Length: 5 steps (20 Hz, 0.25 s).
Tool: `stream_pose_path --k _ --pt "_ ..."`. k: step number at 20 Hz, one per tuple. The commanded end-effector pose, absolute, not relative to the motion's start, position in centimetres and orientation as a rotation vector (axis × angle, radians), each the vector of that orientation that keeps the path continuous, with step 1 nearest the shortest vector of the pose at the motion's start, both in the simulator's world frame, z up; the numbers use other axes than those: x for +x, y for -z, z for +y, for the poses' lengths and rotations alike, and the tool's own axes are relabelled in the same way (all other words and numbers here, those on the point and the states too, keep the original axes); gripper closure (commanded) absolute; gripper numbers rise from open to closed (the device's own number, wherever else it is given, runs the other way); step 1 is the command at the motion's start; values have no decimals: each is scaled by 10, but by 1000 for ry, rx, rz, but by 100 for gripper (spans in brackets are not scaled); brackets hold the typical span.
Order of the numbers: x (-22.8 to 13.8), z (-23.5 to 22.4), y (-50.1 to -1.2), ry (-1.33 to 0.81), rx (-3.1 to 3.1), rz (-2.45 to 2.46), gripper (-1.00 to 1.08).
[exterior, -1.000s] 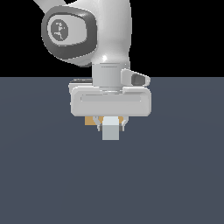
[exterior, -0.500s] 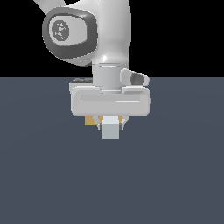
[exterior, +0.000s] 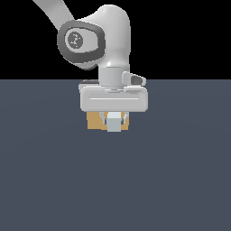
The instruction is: Insert the peg into the horizontal hole in a box.
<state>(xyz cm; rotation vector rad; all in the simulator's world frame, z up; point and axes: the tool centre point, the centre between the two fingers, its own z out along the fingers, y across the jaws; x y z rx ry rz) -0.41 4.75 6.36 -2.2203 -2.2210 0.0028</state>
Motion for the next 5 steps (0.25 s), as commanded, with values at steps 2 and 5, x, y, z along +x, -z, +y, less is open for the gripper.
stream_pose_path --k 2,5 --pt "-3 63 -65 1 -2224 -2221 108" --pt "-3 67 -65 1 -2224 -2221 108"
